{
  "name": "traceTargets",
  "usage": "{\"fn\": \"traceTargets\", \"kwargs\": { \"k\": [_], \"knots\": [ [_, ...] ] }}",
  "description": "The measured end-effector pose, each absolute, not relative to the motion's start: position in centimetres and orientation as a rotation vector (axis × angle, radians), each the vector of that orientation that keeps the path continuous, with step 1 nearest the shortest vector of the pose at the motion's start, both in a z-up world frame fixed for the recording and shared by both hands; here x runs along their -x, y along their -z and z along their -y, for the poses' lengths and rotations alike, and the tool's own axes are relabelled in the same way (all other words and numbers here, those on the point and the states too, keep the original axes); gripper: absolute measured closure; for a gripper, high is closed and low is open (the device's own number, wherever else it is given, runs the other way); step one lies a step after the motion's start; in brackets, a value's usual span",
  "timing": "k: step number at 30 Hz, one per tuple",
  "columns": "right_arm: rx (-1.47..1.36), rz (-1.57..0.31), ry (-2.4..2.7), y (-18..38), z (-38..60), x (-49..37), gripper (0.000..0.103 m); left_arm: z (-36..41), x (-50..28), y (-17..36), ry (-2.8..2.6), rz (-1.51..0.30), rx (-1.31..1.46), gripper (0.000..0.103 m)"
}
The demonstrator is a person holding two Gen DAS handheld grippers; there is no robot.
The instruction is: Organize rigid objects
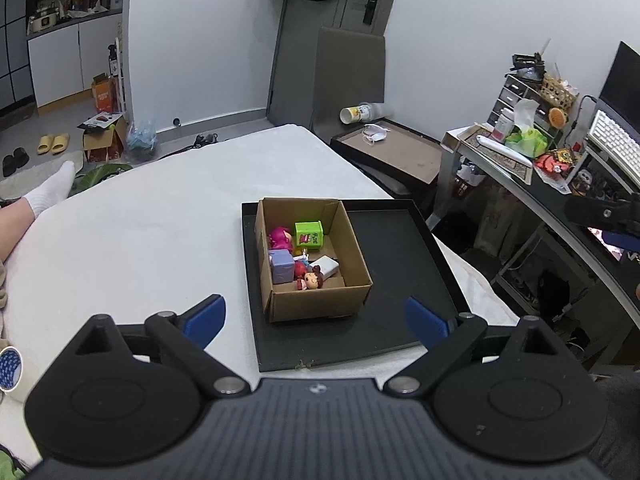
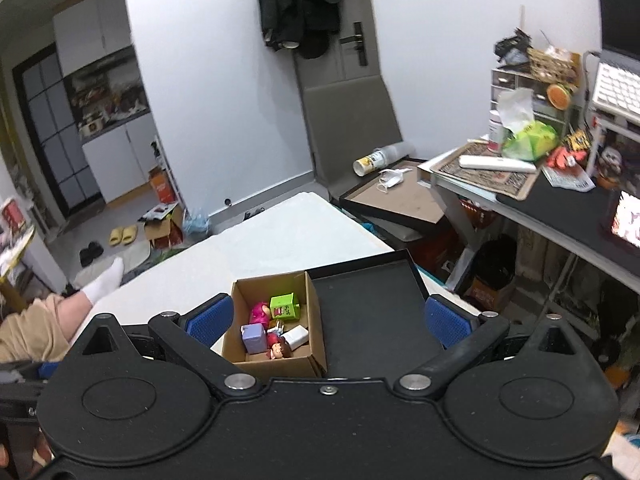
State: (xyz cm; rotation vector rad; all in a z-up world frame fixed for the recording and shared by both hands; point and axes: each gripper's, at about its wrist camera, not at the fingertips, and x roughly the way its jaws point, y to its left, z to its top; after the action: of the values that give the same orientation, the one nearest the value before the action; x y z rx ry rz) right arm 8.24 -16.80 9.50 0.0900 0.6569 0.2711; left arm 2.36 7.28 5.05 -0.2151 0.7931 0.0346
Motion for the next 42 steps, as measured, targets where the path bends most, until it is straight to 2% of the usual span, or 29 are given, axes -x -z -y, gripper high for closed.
{"fn": "traceTargets", "kwargs": {
  "k": [12,29,42],
  "knots": [
    [-0.122,-0.61,-0.237,-9.4,18.4,-5.6,0.0,-5.6,0.0,-6.0,-0.037,-0.748,0.178,0.007],
    [0.008,-0.661,-0.241,-6.7,17.5,-5.0,0.0,-4.5,0.5,-4.4,-0.06,-0.783,0.2,0.007],
    [-0.022,-0.692,-0.246,-6.4,17.8,-5.0,0.0,-4.5,1.0,-4.7,-0.063,-0.783,0.183,0.007]
  ]
}}
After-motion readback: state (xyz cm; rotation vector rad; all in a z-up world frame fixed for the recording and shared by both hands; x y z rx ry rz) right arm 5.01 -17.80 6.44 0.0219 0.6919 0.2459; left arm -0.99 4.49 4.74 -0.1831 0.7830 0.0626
